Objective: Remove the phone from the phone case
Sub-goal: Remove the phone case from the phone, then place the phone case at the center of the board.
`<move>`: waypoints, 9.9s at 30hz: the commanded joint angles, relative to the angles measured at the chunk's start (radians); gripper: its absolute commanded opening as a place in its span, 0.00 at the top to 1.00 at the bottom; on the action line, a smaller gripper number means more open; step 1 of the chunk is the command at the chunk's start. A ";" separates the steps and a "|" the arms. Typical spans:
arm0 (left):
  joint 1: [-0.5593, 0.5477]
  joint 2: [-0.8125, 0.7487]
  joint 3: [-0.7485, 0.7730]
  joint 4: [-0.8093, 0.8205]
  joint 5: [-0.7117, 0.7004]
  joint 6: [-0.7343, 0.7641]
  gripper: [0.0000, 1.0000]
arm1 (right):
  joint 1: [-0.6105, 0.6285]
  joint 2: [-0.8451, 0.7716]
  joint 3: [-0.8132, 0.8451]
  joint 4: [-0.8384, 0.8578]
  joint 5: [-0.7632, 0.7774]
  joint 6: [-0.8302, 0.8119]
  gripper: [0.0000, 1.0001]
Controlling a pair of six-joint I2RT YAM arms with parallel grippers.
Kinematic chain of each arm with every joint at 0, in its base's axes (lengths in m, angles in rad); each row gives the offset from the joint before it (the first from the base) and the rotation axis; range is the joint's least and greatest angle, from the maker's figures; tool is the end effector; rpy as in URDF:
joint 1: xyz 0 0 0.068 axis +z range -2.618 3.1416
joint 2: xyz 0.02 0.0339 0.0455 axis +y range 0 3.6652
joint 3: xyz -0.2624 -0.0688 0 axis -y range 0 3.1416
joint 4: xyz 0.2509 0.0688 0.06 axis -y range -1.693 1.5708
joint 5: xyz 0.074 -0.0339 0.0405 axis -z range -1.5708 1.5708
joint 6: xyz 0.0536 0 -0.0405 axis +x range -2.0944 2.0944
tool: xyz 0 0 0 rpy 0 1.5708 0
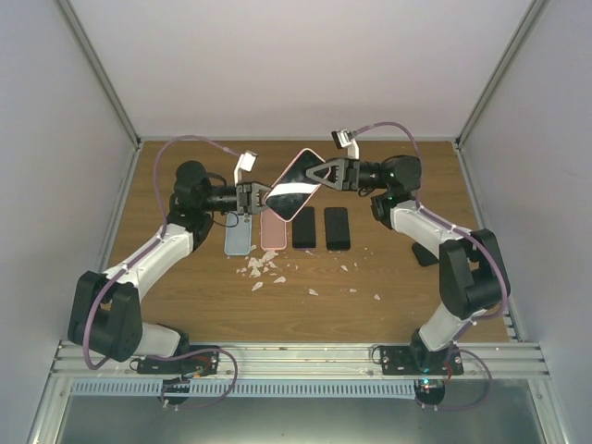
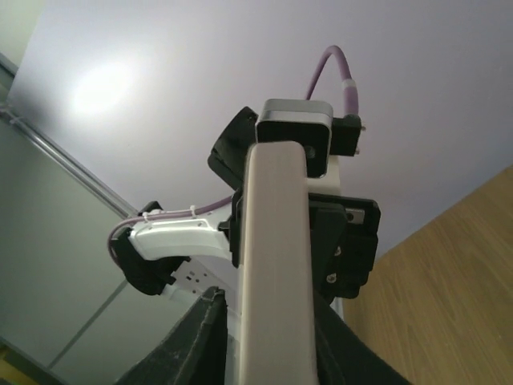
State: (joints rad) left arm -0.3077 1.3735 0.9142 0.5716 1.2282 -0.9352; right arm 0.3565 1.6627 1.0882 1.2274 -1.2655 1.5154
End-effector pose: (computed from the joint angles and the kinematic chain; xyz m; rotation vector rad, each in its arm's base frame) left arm 0.2816 -0.1425 0.3237 0.6478 1.7515 -1.7957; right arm 0.3185 0.1732 0.3436 -0.6867 1.6315 2.0420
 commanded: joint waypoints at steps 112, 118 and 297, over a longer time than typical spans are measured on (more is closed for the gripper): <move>0.014 0.033 -0.008 -0.414 -0.439 -0.260 1.00 | 0.427 0.113 0.255 -1.156 1.632 -2.161 0.83; -0.001 0.029 -0.008 -0.408 -0.433 -0.249 1.00 | 0.414 0.125 0.199 -1.029 1.688 -2.248 0.82; 0.586 -0.003 -0.125 -0.933 -0.581 0.516 0.01 | 0.233 -0.100 0.380 -1.542 1.098 -1.944 0.99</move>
State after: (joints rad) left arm 0.2874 1.4261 0.7650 -0.4149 0.5552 -0.3866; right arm 0.5945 1.5894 1.4689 -0.3855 -0.2214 -0.3996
